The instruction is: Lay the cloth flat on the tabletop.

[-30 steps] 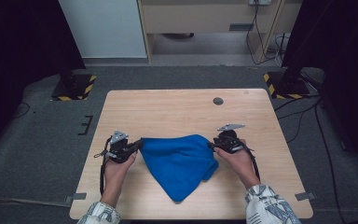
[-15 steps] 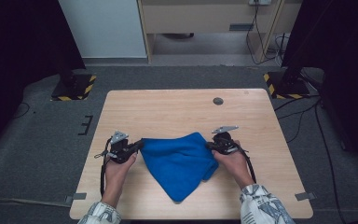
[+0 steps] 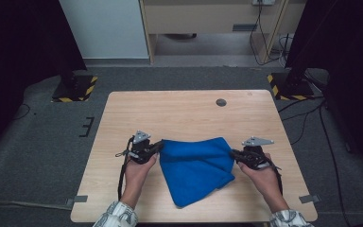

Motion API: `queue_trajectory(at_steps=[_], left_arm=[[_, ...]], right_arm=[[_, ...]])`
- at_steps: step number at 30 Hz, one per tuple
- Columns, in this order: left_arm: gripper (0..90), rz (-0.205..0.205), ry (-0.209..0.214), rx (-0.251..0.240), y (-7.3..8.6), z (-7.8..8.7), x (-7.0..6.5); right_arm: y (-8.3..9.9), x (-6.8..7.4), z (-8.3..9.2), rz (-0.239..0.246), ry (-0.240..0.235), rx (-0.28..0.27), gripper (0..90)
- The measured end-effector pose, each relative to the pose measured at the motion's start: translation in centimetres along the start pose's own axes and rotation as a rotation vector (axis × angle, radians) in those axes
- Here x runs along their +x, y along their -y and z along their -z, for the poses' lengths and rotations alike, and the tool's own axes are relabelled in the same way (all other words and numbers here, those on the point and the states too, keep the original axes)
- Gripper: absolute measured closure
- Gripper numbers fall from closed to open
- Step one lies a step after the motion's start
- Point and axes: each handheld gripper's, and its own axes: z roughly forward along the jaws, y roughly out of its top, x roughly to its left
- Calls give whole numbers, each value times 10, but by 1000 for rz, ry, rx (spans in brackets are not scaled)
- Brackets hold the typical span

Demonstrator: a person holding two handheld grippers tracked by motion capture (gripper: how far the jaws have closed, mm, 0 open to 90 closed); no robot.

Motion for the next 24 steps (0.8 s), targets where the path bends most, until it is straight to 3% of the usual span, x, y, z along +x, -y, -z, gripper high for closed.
queue_trajectory(at_steps=[6,9,14,18,20,24], left_arm=[[868,5,-9,-13,4,8,2],[868,10,-8,-14,8,12,7],[868,25,-8,-18,15,17,15],[869,33,-18,-27,20,21,20],[869,29,-20,-28,22,22,20],[870,35,-13,-45,28,26,21]], right_arm=[[2,25,-12,65,-104,-41,697],[1,43,-26,95,-153,-18,658],[5,59,-43,129,-174,52,612],[4,69,-40,162,-215,23,575],[4,72,-42,188,-201,46,542],[3,62,-42,137,-173,42,492]])
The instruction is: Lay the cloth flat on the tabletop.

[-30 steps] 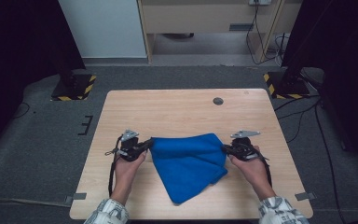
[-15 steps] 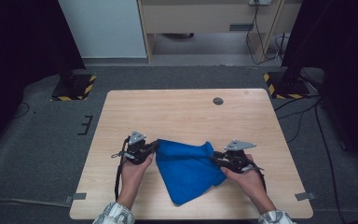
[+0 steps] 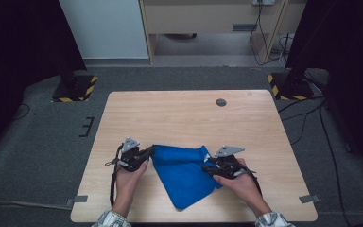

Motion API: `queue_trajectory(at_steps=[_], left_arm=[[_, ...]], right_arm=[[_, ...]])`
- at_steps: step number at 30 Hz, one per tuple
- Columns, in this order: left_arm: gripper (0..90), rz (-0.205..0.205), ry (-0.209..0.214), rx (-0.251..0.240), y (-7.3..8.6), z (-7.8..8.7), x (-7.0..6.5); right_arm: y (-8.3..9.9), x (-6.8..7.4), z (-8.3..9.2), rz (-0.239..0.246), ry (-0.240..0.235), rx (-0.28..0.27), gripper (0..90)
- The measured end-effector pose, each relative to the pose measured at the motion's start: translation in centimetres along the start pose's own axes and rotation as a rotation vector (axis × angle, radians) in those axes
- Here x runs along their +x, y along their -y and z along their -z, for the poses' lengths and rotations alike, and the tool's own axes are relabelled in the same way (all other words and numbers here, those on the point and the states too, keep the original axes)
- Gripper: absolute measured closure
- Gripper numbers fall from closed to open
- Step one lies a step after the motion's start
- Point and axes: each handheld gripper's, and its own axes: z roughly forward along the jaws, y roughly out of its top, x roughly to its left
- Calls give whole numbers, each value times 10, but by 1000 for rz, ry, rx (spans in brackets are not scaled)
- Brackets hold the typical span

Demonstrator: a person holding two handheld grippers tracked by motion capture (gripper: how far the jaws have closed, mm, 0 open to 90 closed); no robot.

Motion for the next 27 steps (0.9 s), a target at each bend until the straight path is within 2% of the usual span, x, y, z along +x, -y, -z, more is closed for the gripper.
queue_trajectory(at_steps=[3,7,11,15,19,22,24,25,27], left_arm=[[870,11,6,3,4,-2,1],[871,3,17,4,6,-3,-1],[871,-4,16,-4,6,-2,-3],[872,5,12,-12,6,-1,0],[873,8,16,-18,5,-1,1],[873,3,13,-18,5,-4,1],[874,8,13,-23,5,-4,2],[874,7,11,-24,4,-3,3],[875,7,8,-28,4,-1,3]], right_arm=[[-3,-6,3,-39,2,0,428],[-13,-12,0,-77,-11,5,375],[-24,-24,-9,-111,-4,42,331],[-34,-35,-14,-158,2,49,315],[-43,-45,-19,-185,18,46,320],[-48,-50,-24,-185,43,62,361],[-52,-54,-27,-186,76,51,455],[-52,-57,-28,-187,80,45,528],[-53,-61,-31,-207,80,33,620]])
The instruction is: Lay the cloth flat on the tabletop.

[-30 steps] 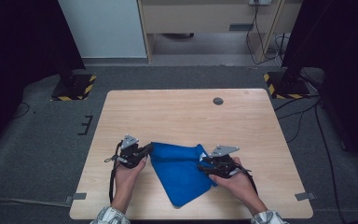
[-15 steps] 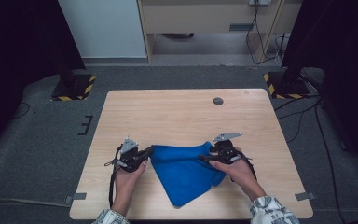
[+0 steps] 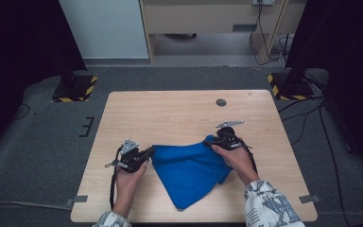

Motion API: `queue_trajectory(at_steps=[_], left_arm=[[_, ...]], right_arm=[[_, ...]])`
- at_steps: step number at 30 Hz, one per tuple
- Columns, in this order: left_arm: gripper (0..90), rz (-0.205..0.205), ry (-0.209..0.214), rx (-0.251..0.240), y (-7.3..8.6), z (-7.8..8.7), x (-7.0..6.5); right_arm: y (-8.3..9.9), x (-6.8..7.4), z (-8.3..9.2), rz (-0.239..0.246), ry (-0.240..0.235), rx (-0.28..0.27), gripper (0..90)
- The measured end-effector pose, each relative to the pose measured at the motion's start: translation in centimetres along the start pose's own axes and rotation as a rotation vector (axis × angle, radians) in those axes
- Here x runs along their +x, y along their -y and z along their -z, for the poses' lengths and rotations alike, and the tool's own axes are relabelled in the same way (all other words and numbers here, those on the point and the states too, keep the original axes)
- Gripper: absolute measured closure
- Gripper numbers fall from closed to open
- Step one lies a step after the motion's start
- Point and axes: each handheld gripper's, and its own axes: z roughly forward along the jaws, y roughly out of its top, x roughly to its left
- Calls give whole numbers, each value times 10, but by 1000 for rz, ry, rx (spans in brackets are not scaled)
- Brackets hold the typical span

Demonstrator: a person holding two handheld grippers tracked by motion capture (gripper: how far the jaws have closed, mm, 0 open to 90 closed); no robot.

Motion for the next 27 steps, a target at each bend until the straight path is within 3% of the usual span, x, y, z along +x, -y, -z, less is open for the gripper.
queue_trajectory(at_steps=[2,4,7,9,14,20,24,27], left_arm=[[876,2,-3,-7,0,2,1],[876,11,-2,-19,-1,5,2],[877,18,-6,-36,-2,8,3],[877,23,-10,-42,-3,8,3],[881,16,-37,-72,-7,11,2],[882,11,-43,-57,-7,10,2],[881,-6,-43,-40,-7,8,1],[881,-6,-37,-36,-7,7,1]], right_arm=[[-1,-2,-1,1,13,-20,757],[-1,-3,1,4,11,-31,819],[1,1,11,50,13,-53,865],[6,3,20,101,35,-37,870],[23,2,34,128,47,1,882],[46,0,26,133,54,74,884],[49,1,20,157,83,94,876],[51,1,17,147,90,98,826]])
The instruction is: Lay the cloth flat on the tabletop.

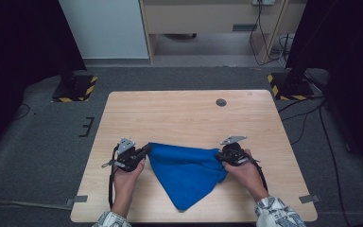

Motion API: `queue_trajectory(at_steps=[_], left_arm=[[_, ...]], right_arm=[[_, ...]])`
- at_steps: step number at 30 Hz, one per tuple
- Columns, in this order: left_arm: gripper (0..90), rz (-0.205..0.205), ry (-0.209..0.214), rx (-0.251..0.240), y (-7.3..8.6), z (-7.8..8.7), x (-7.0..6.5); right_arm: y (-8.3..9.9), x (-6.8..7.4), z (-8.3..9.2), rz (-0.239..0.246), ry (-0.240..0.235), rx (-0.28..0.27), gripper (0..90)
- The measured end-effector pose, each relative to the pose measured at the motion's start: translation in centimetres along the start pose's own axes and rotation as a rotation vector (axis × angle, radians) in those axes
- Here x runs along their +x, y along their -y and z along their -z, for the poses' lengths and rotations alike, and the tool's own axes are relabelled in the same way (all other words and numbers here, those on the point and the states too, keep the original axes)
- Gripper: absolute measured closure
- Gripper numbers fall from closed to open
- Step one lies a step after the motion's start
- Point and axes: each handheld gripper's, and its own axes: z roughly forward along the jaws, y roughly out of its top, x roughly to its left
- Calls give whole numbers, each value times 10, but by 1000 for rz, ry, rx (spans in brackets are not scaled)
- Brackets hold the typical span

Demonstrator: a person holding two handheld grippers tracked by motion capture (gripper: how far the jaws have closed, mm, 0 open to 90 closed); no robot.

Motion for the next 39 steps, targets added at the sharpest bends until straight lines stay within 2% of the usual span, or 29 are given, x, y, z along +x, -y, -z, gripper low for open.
queue_trajectory(at_steps=[6,10,15,18,23,25,31,37,39], left_arm=[[881,-3,12,0,0,-1,-2],[881,-6,16,-1,0,-2,-3],[881,-7,18,-2,0,-2,-3],[881,-5,18,-1,0,-2,-3],[881,-7,20,0,0,-2,-4],[881,-7,21,0,0,-2,-4],[881,-8,21,2,0,-2,-4],[880,-7,17,-1,0,-2,-3],[880,-10,14,3,1,-2,-3]], right_arm=[[-4,-9,-1,-31,-10,3,547],[-6,-18,0,-74,-16,6,391],[-13,-23,3,-99,-33,-5,284],[-20,-25,6,-102,-28,-32,296],[-26,-29,7,-114,8,-57,500],[-27,-30,3,-119,28,-56,541],[-25,-27,-9,-90,66,-23,580],[-21,-21,-12,-54,72,-1,566],[-18,-18,-13,-21,82,12,566]])
